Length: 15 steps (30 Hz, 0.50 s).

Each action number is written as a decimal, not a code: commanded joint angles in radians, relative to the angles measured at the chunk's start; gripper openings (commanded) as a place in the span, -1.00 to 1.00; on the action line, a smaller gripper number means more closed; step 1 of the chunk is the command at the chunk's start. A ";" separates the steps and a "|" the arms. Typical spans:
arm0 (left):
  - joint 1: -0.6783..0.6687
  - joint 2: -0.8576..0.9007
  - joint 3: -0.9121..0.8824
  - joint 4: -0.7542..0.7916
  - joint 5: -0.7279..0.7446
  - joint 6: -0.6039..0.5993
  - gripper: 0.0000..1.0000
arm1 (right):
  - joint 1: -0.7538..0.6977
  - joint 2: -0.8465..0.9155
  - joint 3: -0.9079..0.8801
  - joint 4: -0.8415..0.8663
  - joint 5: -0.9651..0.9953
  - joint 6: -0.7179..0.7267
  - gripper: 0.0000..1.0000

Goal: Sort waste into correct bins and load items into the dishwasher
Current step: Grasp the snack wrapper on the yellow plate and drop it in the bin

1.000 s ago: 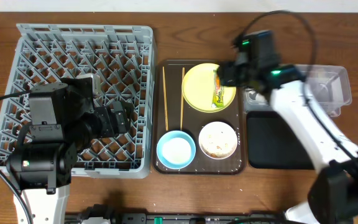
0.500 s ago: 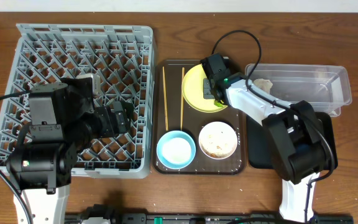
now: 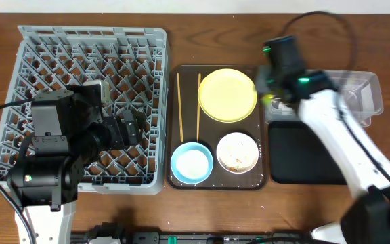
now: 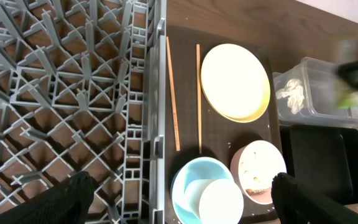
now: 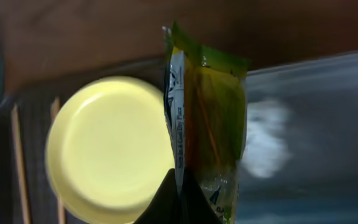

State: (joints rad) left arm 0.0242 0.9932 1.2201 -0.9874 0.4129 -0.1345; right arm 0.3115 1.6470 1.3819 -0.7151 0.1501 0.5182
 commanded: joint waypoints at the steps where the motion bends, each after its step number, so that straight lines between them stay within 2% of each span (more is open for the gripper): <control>1: -0.001 -0.001 0.021 0.000 0.006 -0.002 0.84 | -0.134 0.017 -0.006 -0.077 -0.001 0.108 -0.98; 6: -0.001 -0.001 0.021 0.000 0.006 -0.002 0.84 | -0.257 0.096 -0.032 -0.084 -0.002 0.211 -0.98; 7: -0.001 -0.001 0.021 0.001 0.006 -0.002 0.85 | -0.275 0.115 -0.032 -0.081 -0.015 0.221 -0.91; 9: -0.001 -0.001 0.021 0.001 0.005 -0.002 0.85 | -0.309 0.142 -0.032 -0.077 -0.089 0.219 -0.20; 12: -0.001 -0.001 0.021 0.001 0.006 -0.002 0.85 | -0.350 0.135 -0.028 -0.069 -0.205 0.164 0.05; 15: -0.002 -0.001 0.021 -0.008 0.036 -0.017 0.85 | -0.382 0.092 -0.026 -0.054 -0.322 0.091 0.10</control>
State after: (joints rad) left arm 0.0242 0.9932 1.2201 -0.9878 0.4137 -0.1349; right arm -0.0406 1.7977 1.3449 -0.7795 -0.0090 0.6754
